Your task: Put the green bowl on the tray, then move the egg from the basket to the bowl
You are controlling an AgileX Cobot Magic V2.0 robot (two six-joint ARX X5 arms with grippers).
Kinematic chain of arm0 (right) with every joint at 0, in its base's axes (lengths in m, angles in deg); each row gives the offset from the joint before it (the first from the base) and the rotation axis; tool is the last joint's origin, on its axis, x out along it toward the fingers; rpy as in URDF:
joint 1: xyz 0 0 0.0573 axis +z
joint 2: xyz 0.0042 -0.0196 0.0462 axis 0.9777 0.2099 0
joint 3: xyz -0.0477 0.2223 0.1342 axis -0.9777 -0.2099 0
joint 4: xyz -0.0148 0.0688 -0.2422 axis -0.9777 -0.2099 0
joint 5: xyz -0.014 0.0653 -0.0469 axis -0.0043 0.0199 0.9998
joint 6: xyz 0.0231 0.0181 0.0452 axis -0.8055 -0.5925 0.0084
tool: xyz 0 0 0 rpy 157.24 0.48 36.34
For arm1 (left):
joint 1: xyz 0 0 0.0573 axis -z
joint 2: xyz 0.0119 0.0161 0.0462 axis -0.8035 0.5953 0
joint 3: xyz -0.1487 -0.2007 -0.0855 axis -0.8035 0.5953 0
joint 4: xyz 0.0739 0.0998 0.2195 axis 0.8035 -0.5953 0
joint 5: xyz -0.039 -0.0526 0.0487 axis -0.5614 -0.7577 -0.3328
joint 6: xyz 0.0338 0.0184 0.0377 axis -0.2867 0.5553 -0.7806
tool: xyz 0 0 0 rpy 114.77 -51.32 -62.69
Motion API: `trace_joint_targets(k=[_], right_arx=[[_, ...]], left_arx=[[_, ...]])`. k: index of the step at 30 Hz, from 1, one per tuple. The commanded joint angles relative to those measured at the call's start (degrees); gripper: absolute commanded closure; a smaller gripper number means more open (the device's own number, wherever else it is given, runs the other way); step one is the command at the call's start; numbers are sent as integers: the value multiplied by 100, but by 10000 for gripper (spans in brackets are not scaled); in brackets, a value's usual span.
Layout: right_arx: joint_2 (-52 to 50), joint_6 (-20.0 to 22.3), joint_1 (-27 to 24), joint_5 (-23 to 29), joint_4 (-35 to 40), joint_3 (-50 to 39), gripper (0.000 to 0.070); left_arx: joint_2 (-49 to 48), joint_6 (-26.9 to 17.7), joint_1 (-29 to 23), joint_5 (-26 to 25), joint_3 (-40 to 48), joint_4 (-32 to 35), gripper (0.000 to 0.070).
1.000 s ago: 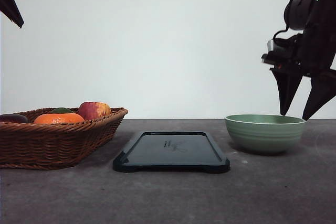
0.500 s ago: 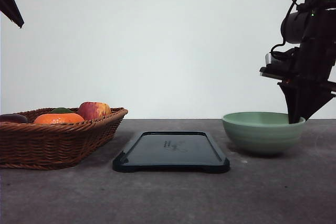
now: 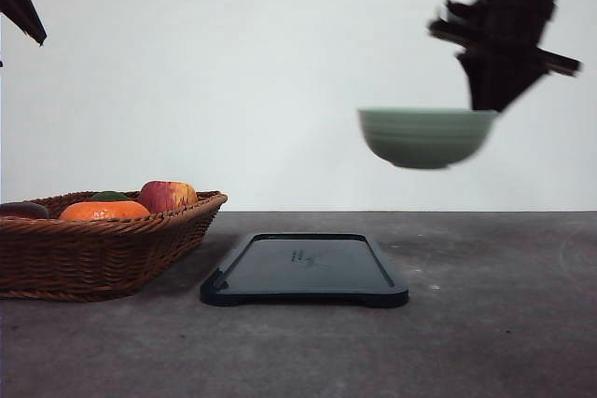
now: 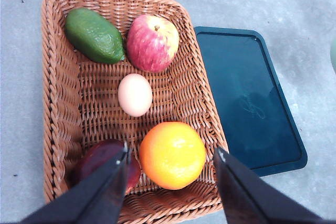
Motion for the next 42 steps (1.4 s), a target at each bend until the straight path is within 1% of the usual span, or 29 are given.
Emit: trace_joint_targets(k=[1, 4, 8, 11, 14, 22, 30, 42], right_arx=[[119, -28, 151, -16, 91, 175, 700], [175, -114, 449, -16, 271, 185, 700], [356, -129, 755, -18, 333, 187, 699], [532, -133, 932, -18, 447, 188, 700], [725, -222, 1051, -36, 633, 195, 700], [1249, -326, 1107, -113, 778, 321, 700], [1618, -477, 1107, -238, 1097, 411, 700], [1802, -512, 1109, -225, 1172, 452, 699]], left_arx=[[40, -41, 7, -33, -140, 33, 391], [40, -42, 7, -33, -140, 35, 390], [40, -40, 7, -33, -140, 29, 390], [40, -39, 7, -33, -140, 28, 391], [40, -39, 7, -33, -140, 26, 391], [40, -37, 7, -33, -140, 22, 391], [42, -39, 7, -33, -140, 24, 391], [42, -39, 7, -33, -140, 26, 391]])
